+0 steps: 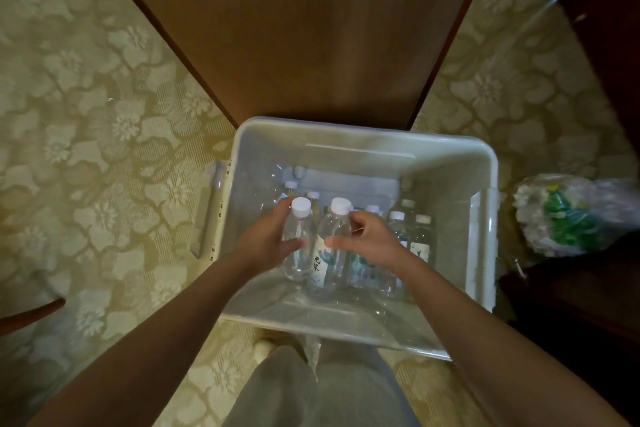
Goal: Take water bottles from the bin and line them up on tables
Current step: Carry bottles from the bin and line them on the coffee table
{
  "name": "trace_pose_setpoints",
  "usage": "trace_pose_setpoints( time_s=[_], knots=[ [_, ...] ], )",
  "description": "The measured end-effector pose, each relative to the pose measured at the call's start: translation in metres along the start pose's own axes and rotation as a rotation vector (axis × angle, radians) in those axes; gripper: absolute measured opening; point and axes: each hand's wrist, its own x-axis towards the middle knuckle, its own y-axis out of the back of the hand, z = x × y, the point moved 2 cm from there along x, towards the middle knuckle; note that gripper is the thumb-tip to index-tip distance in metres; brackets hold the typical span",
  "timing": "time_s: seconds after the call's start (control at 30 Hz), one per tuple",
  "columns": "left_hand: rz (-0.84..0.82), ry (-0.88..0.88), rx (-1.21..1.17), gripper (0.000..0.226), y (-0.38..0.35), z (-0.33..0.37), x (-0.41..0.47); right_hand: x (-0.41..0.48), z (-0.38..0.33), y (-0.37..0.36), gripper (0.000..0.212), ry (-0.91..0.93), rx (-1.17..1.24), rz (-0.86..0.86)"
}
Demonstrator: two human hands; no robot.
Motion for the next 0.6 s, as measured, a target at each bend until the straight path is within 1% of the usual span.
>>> trace_pose_setpoints(
  time_s=[0.07, 0.13, 0.17, 0.27, 0.3, 0.4, 0.5, 0.53, 0.6],
  knots=[
    [0.024, -0.022, -0.102, 0.074, 0.014, 0.008, -0.01, -0.012, -0.016, 0.002, 0.045, 0.017, 0.022, 0.029],
    [0.05, -0.023, -0.288, 0.071, 0.027, 0.017, -0.023, -0.025, -0.035, 0.003, 0.051, 0.045, 0.038, 0.069],
    [0.067, -0.013, -0.381, 0.069, 0.033, 0.021, -0.03, -0.032, -0.046, 0.003, 0.05, 0.067, 0.044, 0.082],
    [0.139, -0.013, -0.529, 0.06, 0.053, 0.031, -0.054, -0.05, -0.08, -0.003, 0.03, 0.111, 0.058, 0.085],
    [0.173, -0.023, -0.558, 0.057, 0.059, 0.033, -0.063, -0.056, -0.092, -0.006, 0.027, 0.128, 0.06, 0.076],
    [0.291, 0.001, -0.646, 0.048, 0.082, 0.031, -0.092, -0.07, -0.122, -0.021, 0.037, 0.166, 0.068, 0.033],
    [0.409, 0.02, -0.726, 0.043, 0.102, 0.022, -0.125, -0.081, -0.149, -0.044, 0.062, 0.224, 0.036, -0.021],
    [0.452, 0.023, -0.756, 0.042, 0.109, 0.018, -0.138, -0.085, -0.159, -0.054, 0.061, 0.239, 0.03, -0.05],
    [0.543, 0.043, -0.826, 0.042, 0.12, 0.006, -0.167, -0.092, -0.176, -0.078, 0.049, 0.266, -0.008, -0.107]
  ],
)
